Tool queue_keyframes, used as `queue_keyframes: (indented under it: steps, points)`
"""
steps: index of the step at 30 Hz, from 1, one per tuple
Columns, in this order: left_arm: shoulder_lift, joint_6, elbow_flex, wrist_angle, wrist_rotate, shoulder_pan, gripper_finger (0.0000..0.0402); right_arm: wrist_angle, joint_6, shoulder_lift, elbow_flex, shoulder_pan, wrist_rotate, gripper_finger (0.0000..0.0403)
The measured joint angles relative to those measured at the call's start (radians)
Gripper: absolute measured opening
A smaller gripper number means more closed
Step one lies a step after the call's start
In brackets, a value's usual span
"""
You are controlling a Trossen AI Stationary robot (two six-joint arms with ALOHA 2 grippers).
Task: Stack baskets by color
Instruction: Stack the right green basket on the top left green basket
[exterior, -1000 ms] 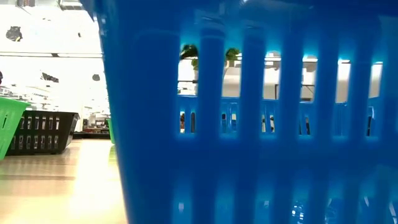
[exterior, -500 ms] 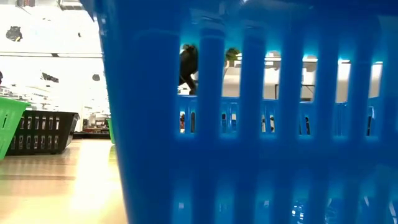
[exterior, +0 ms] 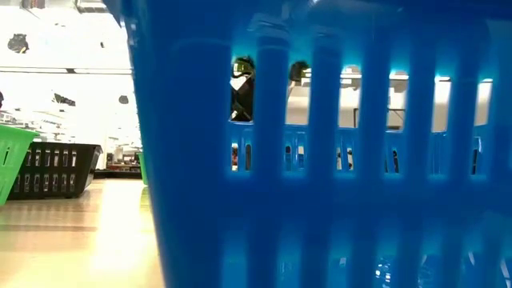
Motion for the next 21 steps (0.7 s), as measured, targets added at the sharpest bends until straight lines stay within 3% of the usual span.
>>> queue_keyframes:
  steps: [16, 21]
  points:
    - [0.000, 0.001, 0.000, 0.001, -0.030, 0.000, 0.0267, 0.021, 0.074, 0.051, 0.002, 0.019, -0.036, 0.0034]
    - [0.000, 0.001, 0.000, 0.001, -0.031, 0.000, 0.0267, 0.049, 0.009, 0.051, 0.003, 0.011, -0.008, 0.0031]
